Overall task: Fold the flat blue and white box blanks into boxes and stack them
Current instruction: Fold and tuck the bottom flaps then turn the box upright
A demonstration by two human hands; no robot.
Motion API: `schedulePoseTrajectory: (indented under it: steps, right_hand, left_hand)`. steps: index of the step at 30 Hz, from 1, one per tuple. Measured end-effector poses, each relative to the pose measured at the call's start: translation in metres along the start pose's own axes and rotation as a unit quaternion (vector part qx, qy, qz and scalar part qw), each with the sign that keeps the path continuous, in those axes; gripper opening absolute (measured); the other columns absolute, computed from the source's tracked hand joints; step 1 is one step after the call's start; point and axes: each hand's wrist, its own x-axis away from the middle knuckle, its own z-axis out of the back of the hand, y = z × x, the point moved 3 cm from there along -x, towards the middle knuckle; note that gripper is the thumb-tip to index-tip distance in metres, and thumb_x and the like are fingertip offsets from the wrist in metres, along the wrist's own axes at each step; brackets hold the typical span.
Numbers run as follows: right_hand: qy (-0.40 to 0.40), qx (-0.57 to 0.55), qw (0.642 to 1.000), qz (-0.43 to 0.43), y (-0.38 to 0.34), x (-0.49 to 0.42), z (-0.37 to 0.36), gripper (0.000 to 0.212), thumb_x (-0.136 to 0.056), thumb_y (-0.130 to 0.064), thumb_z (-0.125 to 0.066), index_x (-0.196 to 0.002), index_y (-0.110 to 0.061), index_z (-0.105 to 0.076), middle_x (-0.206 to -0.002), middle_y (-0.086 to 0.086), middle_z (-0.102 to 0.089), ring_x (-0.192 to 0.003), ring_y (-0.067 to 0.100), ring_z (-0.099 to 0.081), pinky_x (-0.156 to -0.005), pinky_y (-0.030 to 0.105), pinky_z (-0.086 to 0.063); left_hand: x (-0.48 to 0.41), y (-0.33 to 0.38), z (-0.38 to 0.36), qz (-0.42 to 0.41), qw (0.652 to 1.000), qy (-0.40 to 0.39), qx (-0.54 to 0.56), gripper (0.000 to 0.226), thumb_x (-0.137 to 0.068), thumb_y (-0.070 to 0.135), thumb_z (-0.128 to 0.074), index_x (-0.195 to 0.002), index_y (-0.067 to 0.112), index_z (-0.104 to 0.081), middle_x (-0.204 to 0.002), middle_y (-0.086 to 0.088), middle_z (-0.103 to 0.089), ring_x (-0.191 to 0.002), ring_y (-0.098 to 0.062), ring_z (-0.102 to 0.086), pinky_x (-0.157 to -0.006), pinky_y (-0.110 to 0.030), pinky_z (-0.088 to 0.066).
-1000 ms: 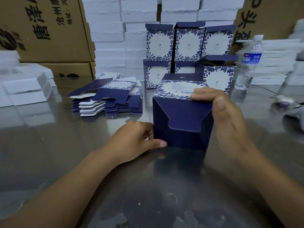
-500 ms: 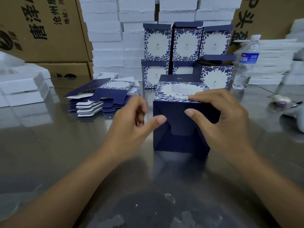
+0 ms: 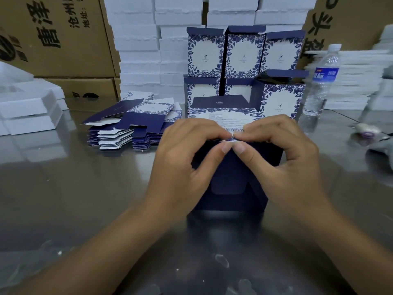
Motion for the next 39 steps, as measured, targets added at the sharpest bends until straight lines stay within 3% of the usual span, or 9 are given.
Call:
schedulePoseTrajectory:
  steps: [7,23,29,34,39]
  right_hand:
    - [-0.011,-0.02,1.0,-0.002,0.004,-0.002,-0.003,0.007,-0.082,-0.016,-0.066,-0.087,-0.022,-0.065,-0.093,-0.011,-0.063,-0.093,0.011,-0.06,-0.085,0.022,-0.045]
    - [-0.014,-0.047,0.998,-0.03,0.005,-0.005,0.003,0.013,-0.082,-0.019,-0.064,-0.088,-0.031,-0.063,-0.093,-0.014,-0.066,-0.096,0.003,-0.064,-0.09,0.023,-0.047]
    - [-0.006,-0.056,0.997,-0.052,0.012,-0.003,0.006,0.013,-0.085,-0.029,-0.059,-0.097,-0.028,-0.065,-0.1,-0.012,-0.066,-0.103,0.002,-0.062,-0.094,0.019,-0.044]
    - [-0.005,-0.066,0.996,-0.062,0.015,-0.004,0.007,0.012,-0.085,-0.03,-0.057,-0.094,-0.029,-0.064,-0.099,-0.011,-0.066,-0.102,0.001,-0.062,-0.093,0.017,-0.044]
    - [0.003,-0.072,0.995,-0.068,0.017,-0.003,0.008,0.019,-0.084,-0.027,-0.057,-0.101,-0.023,-0.064,-0.103,-0.011,-0.065,-0.105,0.001,-0.061,-0.095,0.016,-0.043]
  left_hand:
    - [-0.004,0.002,0.001,0.02,1.0,0.007,0.008,0.013,-0.087,0.016,-0.062,-0.086,0.009,-0.072,-0.083,0.002,-0.067,-0.079,-0.017,-0.058,-0.073,-0.042,-0.047]
    - [-0.007,-0.005,0.008,0.027,1.0,0.003,0.013,0.019,-0.085,0.016,-0.062,-0.076,0.0,-0.068,-0.08,0.005,-0.063,-0.078,-0.018,-0.061,-0.072,-0.04,-0.048]
    - [-0.008,-0.007,0.01,0.031,0.999,-0.004,0.02,0.017,-0.086,0.016,-0.063,-0.078,0.002,-0.069,-0.082,0.006,-0.064,-0.079,-0.02,-0.064,-0.072,-0.042,-0.049]
    - [-0.005,-0.011,0.012,0.039,0.999,0.003,0.019,0.016,-0.088,0.013,-0.06,-0.084,0.001,-0.07,-0.09,0.005,-0.066,-0.088,-0.01,-0.064,-0.082,-0.031,-0.051]
    - [-0.004,-0.016,0.013,0.081,0.996,0.014,0.018,0.015,-0.088,0.014,-0.064,-0.083,0.001,-0.069,-0.089,0.001,-0.067,-0.09,-0.012,-0.064,-0.084,-0.026,-0.051]
